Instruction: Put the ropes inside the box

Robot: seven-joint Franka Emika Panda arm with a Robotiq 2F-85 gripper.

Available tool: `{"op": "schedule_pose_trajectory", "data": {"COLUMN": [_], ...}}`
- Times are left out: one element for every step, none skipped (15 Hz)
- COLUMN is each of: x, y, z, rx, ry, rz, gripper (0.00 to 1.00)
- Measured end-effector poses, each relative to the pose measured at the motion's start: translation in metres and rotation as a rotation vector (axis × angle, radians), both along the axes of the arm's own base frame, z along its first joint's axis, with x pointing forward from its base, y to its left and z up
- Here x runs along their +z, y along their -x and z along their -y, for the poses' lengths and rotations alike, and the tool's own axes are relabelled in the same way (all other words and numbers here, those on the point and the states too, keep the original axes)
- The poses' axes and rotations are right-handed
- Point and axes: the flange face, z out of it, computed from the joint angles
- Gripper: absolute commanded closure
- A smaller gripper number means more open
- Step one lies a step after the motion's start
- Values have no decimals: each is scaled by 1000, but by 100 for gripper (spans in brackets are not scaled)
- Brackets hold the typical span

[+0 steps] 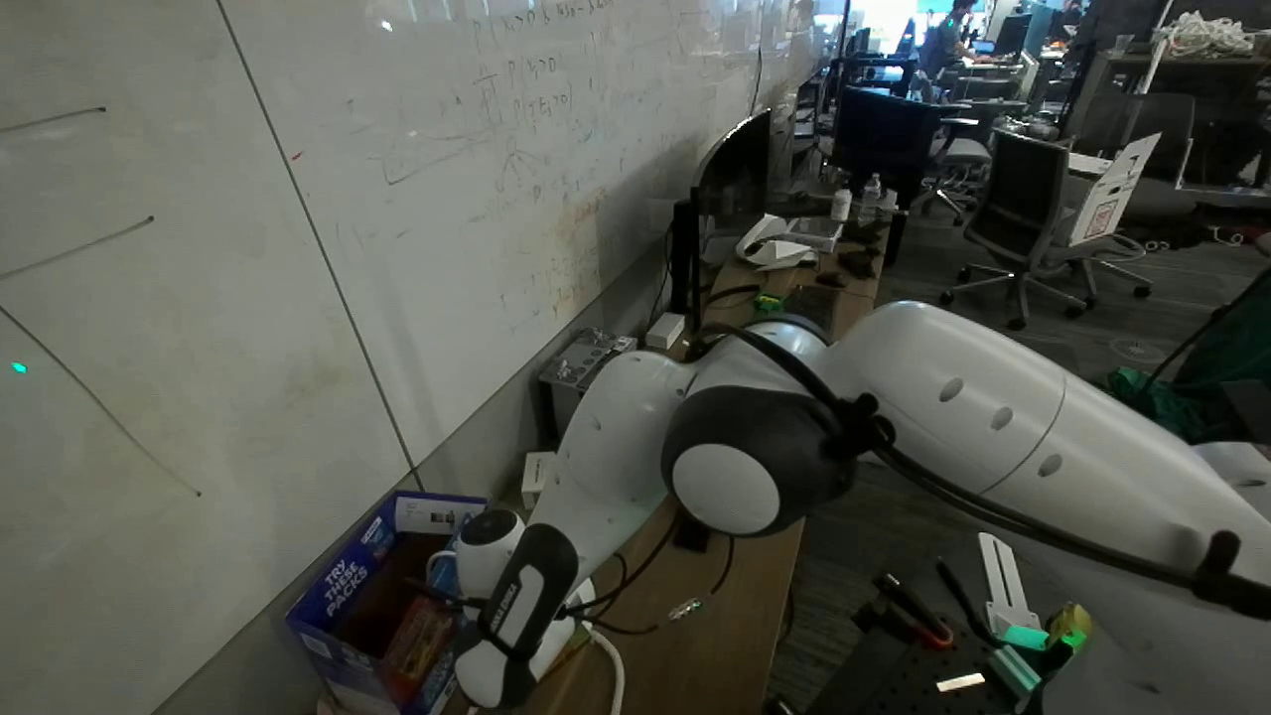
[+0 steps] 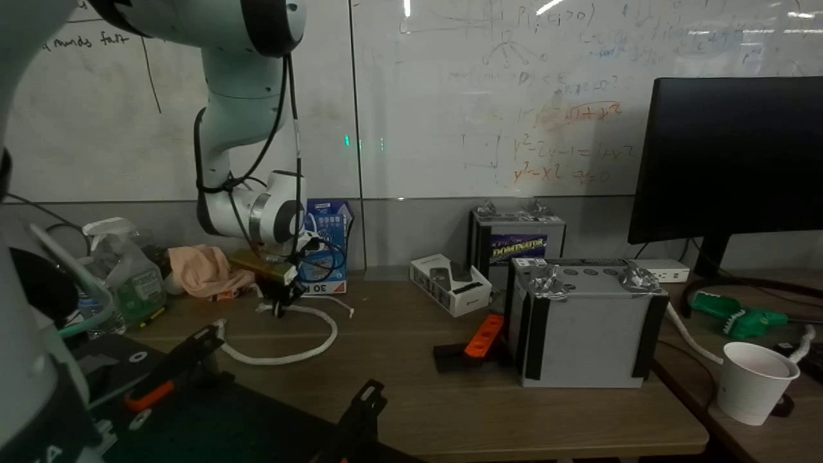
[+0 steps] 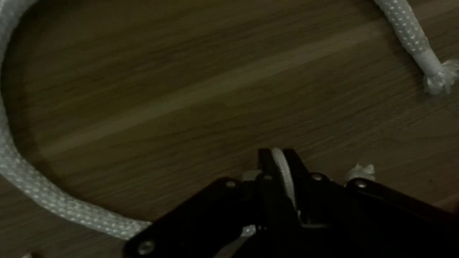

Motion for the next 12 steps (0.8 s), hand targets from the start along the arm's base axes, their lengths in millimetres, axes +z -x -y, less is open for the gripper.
{"op": "schedule_pose_trajectory", "data": {"x": [0,-1,-1,-1,0,2,7,14,24,36,52,72], "y": [0,0,-1,-1,-2,-3,-5,-8,-12,-17,-23,-30], "z": [0,0,1,1,1,1,1,2,2,1,0,-3], "rx": [1,1,2,4,6,8,10,11,12,11,11,11], "ry": [6,15,27,42,59,73,86,97,106,112,112,108], "rz": [-4,-12,-23,-38,-56,-74,-93,-109,-120,-124,-120,-108], "gripper": [96,94,93,93,92,93,92,93,93,92,92,92]}}
